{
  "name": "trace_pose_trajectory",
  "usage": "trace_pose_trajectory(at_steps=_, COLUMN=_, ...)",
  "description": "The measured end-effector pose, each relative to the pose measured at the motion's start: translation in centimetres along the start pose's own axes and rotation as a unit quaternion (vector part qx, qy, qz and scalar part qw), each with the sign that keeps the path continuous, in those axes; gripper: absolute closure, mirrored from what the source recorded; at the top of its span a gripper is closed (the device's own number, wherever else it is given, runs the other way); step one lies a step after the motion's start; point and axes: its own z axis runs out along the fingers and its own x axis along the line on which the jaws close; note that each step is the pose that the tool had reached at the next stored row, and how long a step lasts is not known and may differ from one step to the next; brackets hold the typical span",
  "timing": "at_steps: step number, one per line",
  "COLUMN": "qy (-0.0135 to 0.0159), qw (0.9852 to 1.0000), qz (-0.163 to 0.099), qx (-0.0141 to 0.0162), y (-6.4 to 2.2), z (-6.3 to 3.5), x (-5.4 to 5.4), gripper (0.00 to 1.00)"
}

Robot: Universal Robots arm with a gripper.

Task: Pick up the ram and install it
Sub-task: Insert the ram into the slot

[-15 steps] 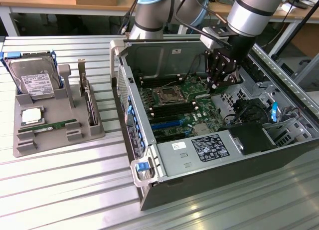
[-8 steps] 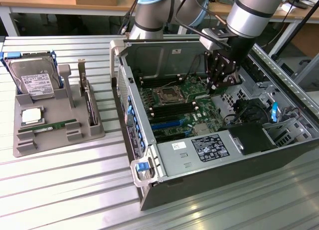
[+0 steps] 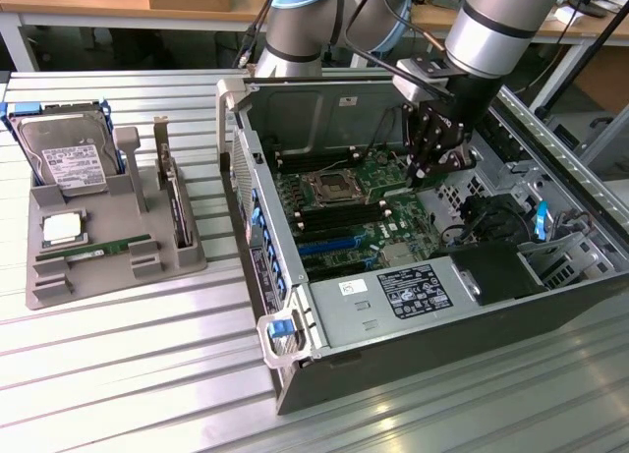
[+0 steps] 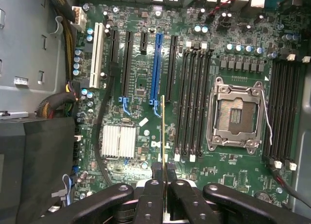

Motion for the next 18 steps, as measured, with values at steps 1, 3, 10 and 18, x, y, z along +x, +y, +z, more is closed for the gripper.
trace_pose_trajectory(at_steps=1, qy=0.0, qw=1.0, qz=0.0, qx=0.0, y=0.0, z=0.03, x=0.0, gripper=0.88)
trace_pose_trajectory(at_steps=3, qy=0.0, qw=1.0, qz=0.0, qx=0.0, y=-0.01, z=0.13, x=0.0, gripper=0.88)
trace_pose_trajectory(at_steps=10, qy=0.0, qw=1.0, qz=0.0, qx=0.0, y=-0.02, z=0.4, x=0.0, gripper=0.88)
trace_pose_trajectory(at_steps=18, qy=0.0, qw=1.0, qz=0.0, qx=0.0, y=-0.03, z=0.69, x=-0.01, gripper=0.88)
